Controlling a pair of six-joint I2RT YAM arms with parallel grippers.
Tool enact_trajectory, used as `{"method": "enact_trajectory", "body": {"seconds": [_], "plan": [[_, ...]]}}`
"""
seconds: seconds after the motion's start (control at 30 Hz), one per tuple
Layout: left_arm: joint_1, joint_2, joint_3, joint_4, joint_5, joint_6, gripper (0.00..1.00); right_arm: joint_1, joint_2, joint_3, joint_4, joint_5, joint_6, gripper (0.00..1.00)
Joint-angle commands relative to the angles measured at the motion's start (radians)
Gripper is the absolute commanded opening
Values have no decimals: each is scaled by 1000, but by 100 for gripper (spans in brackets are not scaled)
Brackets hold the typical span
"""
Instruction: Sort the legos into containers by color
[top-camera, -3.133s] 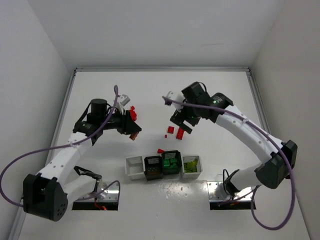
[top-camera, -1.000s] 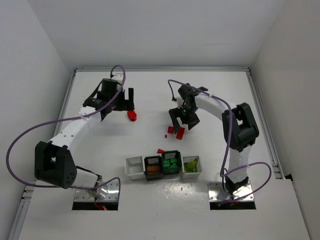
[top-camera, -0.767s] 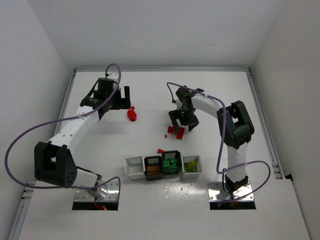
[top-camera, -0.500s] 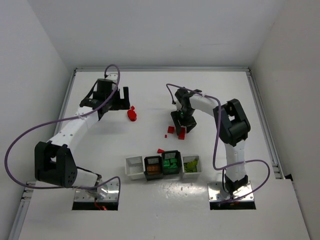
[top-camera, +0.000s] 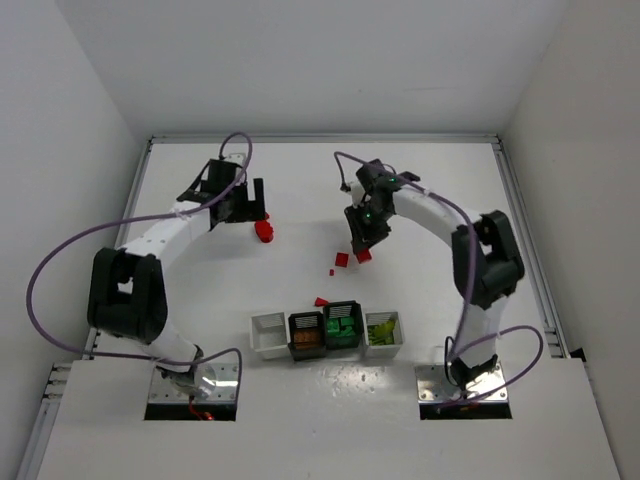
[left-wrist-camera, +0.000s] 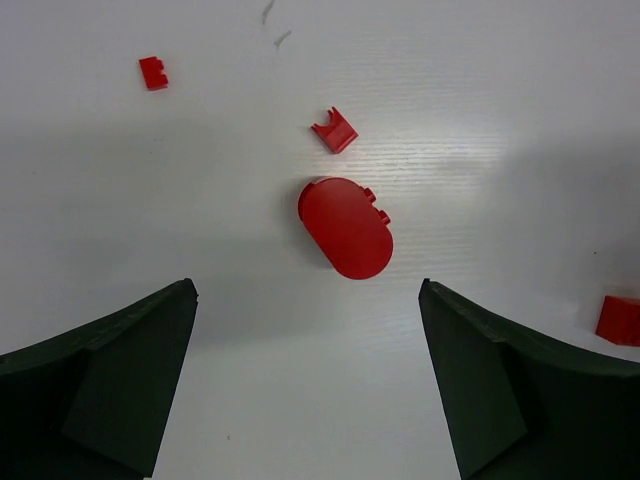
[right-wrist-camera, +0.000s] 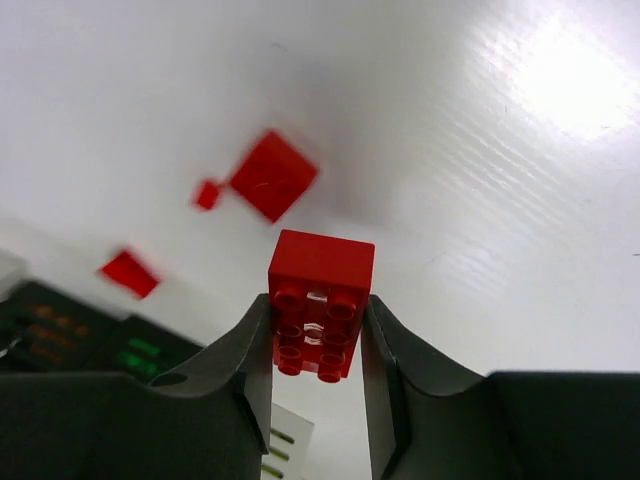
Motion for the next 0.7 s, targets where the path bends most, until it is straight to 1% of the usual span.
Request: {"method": "enact_trajectory", "body": {"seconds": [0.0,0.07,0.13,0.23,0.33,0.37,0.43,0.47,0.53,0.57,0.6,0.67], "plan": [[-35,63,83,-3,-38,-77,100,26,-279,-47,139,-134,-64,0],[-61,95,101,-3,-71,-100,100,45,-345,-59,201,-165,-103,0],[-103,109,112,-3,-113,-100,100,84,-392,-47,202,-196,-147,0],[-157,167,138,-3,-171,-110,100,153,-392,16,202,-234,-215,0],[-176,265,196,-60,-205,-110,100,221,-361,86,159,-274,-290,0],[-177,288,209,-74,-205,-123,98,274,-341,117,150,-289,-335,0],[-177,333,220,-86,-217,-133,96,327,-329,128,139,-290,-376,0],[-177,333,220,-95,-217,-146,95,379,-329,138,139,-290,-400,0],[-177,344,220,-95,-230,-159,95,427,-329,138,169,-277,-475,0],[-177,353,220,-95,-255,-168,95,469,-329,111,186,-267,-501,0],[-177,353,220,-95,-265,-168,95,488,-338,94,206,-250,-544,0],[-177,364,220,-95,-274,-177,95,538,-356,50,268,-227,-580,0]]}}
